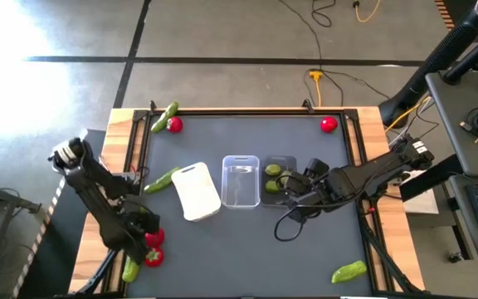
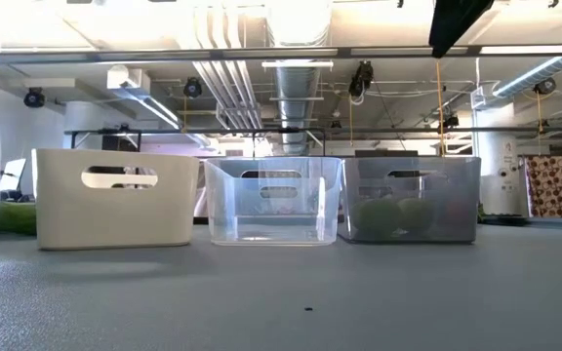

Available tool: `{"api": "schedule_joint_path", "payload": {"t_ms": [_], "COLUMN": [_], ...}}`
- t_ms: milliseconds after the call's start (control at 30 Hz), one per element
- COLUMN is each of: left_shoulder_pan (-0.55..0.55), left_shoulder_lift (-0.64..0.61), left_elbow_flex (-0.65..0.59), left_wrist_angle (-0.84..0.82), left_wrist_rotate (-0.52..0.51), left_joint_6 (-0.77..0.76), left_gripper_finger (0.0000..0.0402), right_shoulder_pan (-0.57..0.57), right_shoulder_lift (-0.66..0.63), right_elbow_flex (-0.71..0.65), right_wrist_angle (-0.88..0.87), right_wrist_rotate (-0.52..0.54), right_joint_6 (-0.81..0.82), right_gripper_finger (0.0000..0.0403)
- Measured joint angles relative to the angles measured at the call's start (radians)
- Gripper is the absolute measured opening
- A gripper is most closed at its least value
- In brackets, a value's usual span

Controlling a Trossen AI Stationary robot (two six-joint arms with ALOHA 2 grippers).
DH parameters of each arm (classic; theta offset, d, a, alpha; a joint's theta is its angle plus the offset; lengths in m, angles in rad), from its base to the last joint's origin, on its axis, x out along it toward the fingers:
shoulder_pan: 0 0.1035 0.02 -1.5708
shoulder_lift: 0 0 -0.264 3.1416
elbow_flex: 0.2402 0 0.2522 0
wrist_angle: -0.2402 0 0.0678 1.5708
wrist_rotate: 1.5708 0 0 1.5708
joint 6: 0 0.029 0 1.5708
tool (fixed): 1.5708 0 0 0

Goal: Sort produce into baskets
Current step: Put the green lime into the black bin

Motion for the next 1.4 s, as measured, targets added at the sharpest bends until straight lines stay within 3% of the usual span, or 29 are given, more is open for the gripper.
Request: {"api": "schedule_joint_path", "payload": {"t_ms": [133,367,500,800,967,1400], "left_shoulder_pan": [0.014,0.063,0.091,0.164,0.261,0.412], "left_shoulder_lift": [0.041,0.021,0.043,0.062,0.049,0.047], "left_elbow_flex": [-0.023,-0.167,-0.169,-0.1,-0.061,-0.111], "left_wrist_angle": [0.008,0.127,0.137,0.118,0.051,0.176], "left_wrist_rotate": [0.001,-0.017,-0.003,-0.102,-0.195,-0.34], "left_joint_6": [-0.005,-0.006,-0.006,0.022,0.041,0.059], "left_gripper_finger": [0.0274,0.0275,0.0275,0.0275,0.0281,0.0291], "right_shoulder_pan": [-0.002,-0.002,0.0,0.004,-0.012,-0.034], "right_shoulder_lift": [0.0,0.0,0.0,0.0,0.0,0.001], "right_elbow_flex": [0.0,0.0,0.0,0.0,0.0,0.0], "right_wrist_angle": [0.0,0.0,0.0,0.002,0.005,0.011], "right_wrist_rotate": [-0.057,-0.171,-0.235,-0.236,-0.229,-0.227], "right_joint_6": [-0.001,-0.001,0.006,-0.008,-0.074,-0.121], "right_gripper_finger": [0.0274,0.0274,0.0274,0.0274,0.0274,0.0274]}}
